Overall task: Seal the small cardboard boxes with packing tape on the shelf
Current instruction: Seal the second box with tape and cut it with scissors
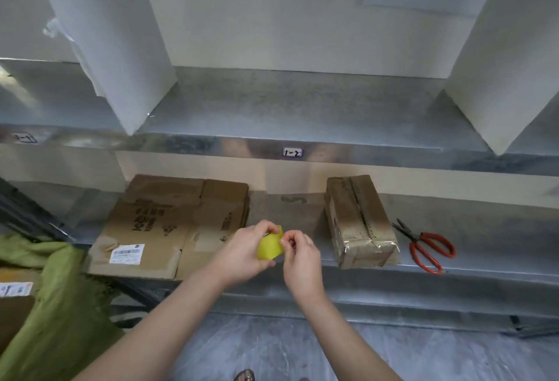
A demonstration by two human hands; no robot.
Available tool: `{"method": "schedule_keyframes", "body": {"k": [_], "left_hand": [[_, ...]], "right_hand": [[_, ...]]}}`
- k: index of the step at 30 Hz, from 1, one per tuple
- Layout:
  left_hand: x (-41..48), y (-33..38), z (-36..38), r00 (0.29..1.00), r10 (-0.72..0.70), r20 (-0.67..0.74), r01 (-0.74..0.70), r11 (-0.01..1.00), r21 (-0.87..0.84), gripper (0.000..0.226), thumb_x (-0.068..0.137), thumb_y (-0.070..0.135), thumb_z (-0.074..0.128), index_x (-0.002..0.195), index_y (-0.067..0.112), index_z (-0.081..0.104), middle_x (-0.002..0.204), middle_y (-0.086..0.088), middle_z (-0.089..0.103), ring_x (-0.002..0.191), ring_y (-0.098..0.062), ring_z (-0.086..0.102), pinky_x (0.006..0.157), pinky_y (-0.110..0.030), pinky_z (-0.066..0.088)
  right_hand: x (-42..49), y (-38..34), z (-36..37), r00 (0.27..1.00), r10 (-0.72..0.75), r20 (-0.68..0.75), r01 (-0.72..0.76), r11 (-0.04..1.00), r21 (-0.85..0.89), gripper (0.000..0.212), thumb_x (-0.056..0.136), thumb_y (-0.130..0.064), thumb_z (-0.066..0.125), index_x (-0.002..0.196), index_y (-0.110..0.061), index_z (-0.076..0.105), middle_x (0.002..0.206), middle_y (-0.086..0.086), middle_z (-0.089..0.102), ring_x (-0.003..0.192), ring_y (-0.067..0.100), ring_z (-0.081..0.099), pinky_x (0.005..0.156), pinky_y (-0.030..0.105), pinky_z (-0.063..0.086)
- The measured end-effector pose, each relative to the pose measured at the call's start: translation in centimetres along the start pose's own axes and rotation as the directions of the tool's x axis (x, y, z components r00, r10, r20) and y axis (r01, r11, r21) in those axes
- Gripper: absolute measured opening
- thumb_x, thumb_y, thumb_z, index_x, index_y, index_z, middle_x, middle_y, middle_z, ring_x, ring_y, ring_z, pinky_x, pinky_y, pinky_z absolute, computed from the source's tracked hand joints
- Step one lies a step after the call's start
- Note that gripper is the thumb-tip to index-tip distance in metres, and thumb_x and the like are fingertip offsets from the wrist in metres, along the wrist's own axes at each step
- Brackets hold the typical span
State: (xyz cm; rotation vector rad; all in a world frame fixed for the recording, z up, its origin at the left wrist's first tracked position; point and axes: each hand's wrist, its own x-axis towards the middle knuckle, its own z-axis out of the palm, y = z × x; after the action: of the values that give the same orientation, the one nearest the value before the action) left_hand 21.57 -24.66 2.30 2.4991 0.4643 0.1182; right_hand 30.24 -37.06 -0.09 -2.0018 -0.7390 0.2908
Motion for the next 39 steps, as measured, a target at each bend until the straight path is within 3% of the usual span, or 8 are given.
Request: {"method": "schedule_keyframes", "body": {"k": [5,13,21,24,30,34,37,39], "left_hand": [[2.0,-2.4,-0.7,1.0,0.026,0.002,-0.026,0.999,0.035,0.055,0.071,0.026,0.08,0.119,0.02,0.053,0.114,-0.001,0.064,0.104,-0.02,0.061,0.077,-0.017,0.036],[4.6,-4.7,-0.5,0.997,0.027,0.078,-0.031,0.998,0.055,0.065,0.069,0.03,0.08,0.126,0.023,0.05,0.116,-0.004,0.065,0.106,-0.025,0.062,0.085,-0.033,0.049],[4.9,-6.7,1.6,0.992,0.006,0.127,0.002,0.998,-0.066,0.085,0.069,0.037,0.084,0.139,0.017,0.042,0.131,-0.007,0.057,0.117,-0.027,0.056,0.091,-0.029,0.043],[5.5,-7.3,2.3,0.994,-0.026,0.105,0.036,0.994,-0.101,0.075,0.066,0.036,0.086,0.129,0.015,0.051,0.124,-0.005,0.061,0.111,-0.024,0.059,0.089,-0.031,0.045],[6.8,-8.0,3.4,0.992,-0.008,0.127,0.022,0.993,-0.114,0.069,0.065,0.033,0.087,0.126,0.014,0.058,0.125,-0.002,0.061,0.116,-0.02,0.055,0.094,-0.022,0.039],[6.5,-9.7,3.7,0.97,0.049,0.239,-0.058,0.998,0.031,0.072,0.077,0.05,0.073,0.141,0.037,0.044,0.144,0.012,0.048,0.132,-0.013,0.043,0.107,-0.029,0.025],[6.3,-10.5,3.9,0.953,0.049,0.3,-0.076,0.994,0.079,0.069,0.08,0.056,0.067,0.142,0.049,0.037,0.14,0.015,0.051,0.128,-0.011,0.046,0.107,-0.028,0.021],[6.6,-10.4,4.2,0.954,0.051,0.295,-0.093,0.987,0.128,0.069,0.078,0.057,0.068,0.141,0.049,0.039,0.134,0.013,0.056,0.124,-0.012,0.048,0.106,-0.026,0.022]], "right_hand": [[0.5,-0.8,2.1,0.999,-0.019,-0.05,0.017,0.999,-0.037,0.008,0.095,-0.005,0.056,0.091,-0.006,0.063,0.091,0.005,0.059,0.079,0.016,0.053,0.071,0.02,0.035],[1.9,-0.1,3.5,0.994,-0.052,-0.099,0.035,0.985,-0.171,0.007,0.094,-0.007,0.057,0.094,-0.008,0.063,0.094,0.004,0.061,0.086,0.019,0.055,0.076,0.029,0.042],[4.5,2.4,4.2,0.991,0.128,-0.038,-0.131,0.988,-0.087,0.007,0.093,-0.004,0.058,0.096,-0.002,0.064,0.095,0.012,0.06,0.088,0.026,0.06,0.078,0.024,0.04],[4.9,3.4,4.8,0.966,0.255,0.038,-0.257,0.965,0.044,0.005,0.095,-0.008,0.058,0.093,-0.012,0.06,0.09,0.007,0.065,0.085,0.024,0.066,0.082,0.036,0.053],[5.4,5.6,5.2,0.941,0.332,0.064,-0.337,0.937,0.092,0.018,0.084,-0.009,0.073,0.091,-0.02,0.06,0.079,-0.006,0.066,0.076,0.013,0.065,0.071,0.014,0.051],[5.7,7.1,5.0,0.906,0.422,0.033,-0.422,0.897,0.132,0.01,0.087,-0.006,0.07,0.089,-0.015,0.066,0.079,0.0,0.068,0.08,0.023,0.068,0.08,0.035,0.058],[5.5,8.0,4.6,0.914,0.404,0.041,-0.405,0.914,0.026,0.006,0.086,-0.017,0.073,0.084,-0.019,0.068,0.074,-0.008,0.066,0.074,0.012,0.065,0.068,0.015,0.05],[5.2,8.2,4.4,0.917,0.395,0.06,-0.393,0.918,-0.043,0.006,0.086,-0.022,0.073,0.083,-0.02,0.068,0.073,-0.008,0.065,0.072,0.009,0.063,0.063,0.014,0.044]]}}
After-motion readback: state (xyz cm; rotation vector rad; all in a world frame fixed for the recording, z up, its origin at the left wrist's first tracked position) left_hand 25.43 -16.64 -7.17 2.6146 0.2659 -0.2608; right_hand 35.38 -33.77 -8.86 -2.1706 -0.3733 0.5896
